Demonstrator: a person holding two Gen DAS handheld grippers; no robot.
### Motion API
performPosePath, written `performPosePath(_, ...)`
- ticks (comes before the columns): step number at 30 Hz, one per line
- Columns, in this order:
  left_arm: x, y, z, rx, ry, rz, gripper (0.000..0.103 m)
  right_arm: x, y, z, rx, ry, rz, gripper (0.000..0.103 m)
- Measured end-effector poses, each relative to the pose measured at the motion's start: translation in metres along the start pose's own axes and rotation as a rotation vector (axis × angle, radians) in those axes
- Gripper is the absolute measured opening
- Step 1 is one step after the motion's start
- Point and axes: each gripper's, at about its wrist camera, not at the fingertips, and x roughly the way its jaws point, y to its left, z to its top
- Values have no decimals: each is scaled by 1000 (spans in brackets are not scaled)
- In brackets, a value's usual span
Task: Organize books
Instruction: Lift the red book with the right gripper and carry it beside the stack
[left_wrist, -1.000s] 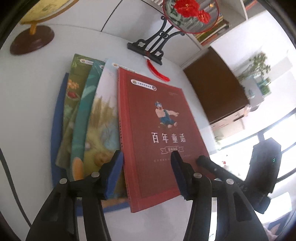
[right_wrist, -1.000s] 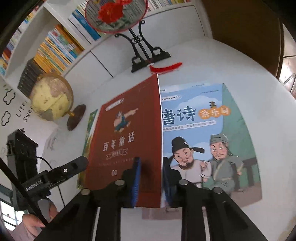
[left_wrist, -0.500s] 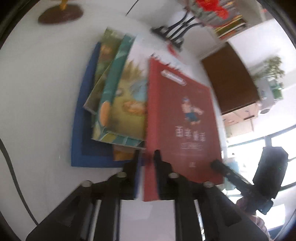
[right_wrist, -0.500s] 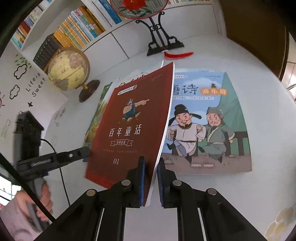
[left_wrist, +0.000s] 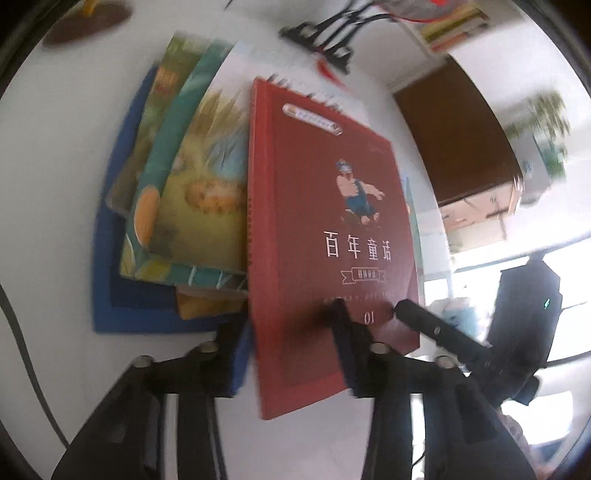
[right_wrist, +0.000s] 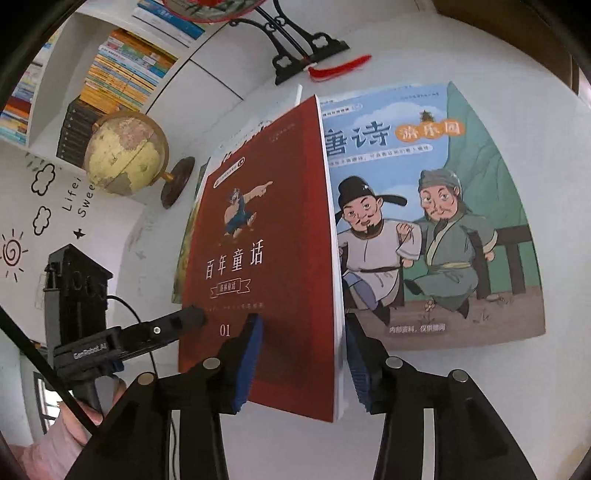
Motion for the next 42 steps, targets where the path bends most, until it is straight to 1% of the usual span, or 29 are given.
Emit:
performPosePath(1,-6,-5,-1,33,-27,12,23,-2,2,0,-16,-11,-20,36)
performPosePath(2,-12,-9,0,46,-48,3,22,-6,6,-1,-44,-26,-58,26)
performPosePath(3,-18,-13,1,47,-69,-27,22,-9,8,-2,-51,-37,-67,19)
performPosePath(5,-25,-22,4,69,-87,-56,22,-22,17,-4,-98,-88,-62,14)
performPosePath(6,-26,-26,5,88,-89,-52,22,-27,24,-4,-139,-104,-77,13)
performPosePath(7,-27,-34,4,129,-94,-31,22,-31,35,-6,-196,-118,-113,13)
performPosePath(8,-25,-41,3,158,-95,-15,22,-33,51,-9,-288,-131,-178,13)
performPosePath(10,-24,-49,0,211,-94,3,22,-35,73,-14,-387,-145,-213,13)
performPosePath(11,-24,-49,0,218,-91,6,22,-37,79,-16,-410,-152,-216,13)
performPosePath(13,-23,-50,-2,241,-101,38,21,-39,86,-18,-438,-163,-228,13)
performPosePath(15,-29,-48,-4,252,-117,59,20,-39,92,-20,-470,-166,-251,13)
performPosePath(19,-43,-49,-7,291,-146,123,20,-39,109,-25,-555,-160,-272,13)
performPosePath(20,-49,-44,-7,283,-155,127,20,-38,116,-26,-586,-161,-284,13)
performPosePath(22,-63,-33,-7,263,-172,127,20,-36,126,-25,-610,-159,-279,13)
performPosePath(25,-87,-13,-6,243,-211,149,20,-30,142,-22,-607,-162,-236,13)
performPosePath(29,-119,19,-4,196,-254,184,20,-12,179,-18,-658,-164,-197,13)
performPosePath(32,-143,51,-5,162,-284,222,20,8,212,-15,-693,-154,-153,13)
performPosePath(35,-158,79,-6,127,-296,255,20,31,243,-15,-732,-139,-125,13)
performPosePath(39,-171,115,-9,88,-303,288,20,64,272,-15,-748,-108,-98,13)
performPosePath(42,-172,140,-10,46,-298,307,20,90,288,-15,-740,-77,-84,13)
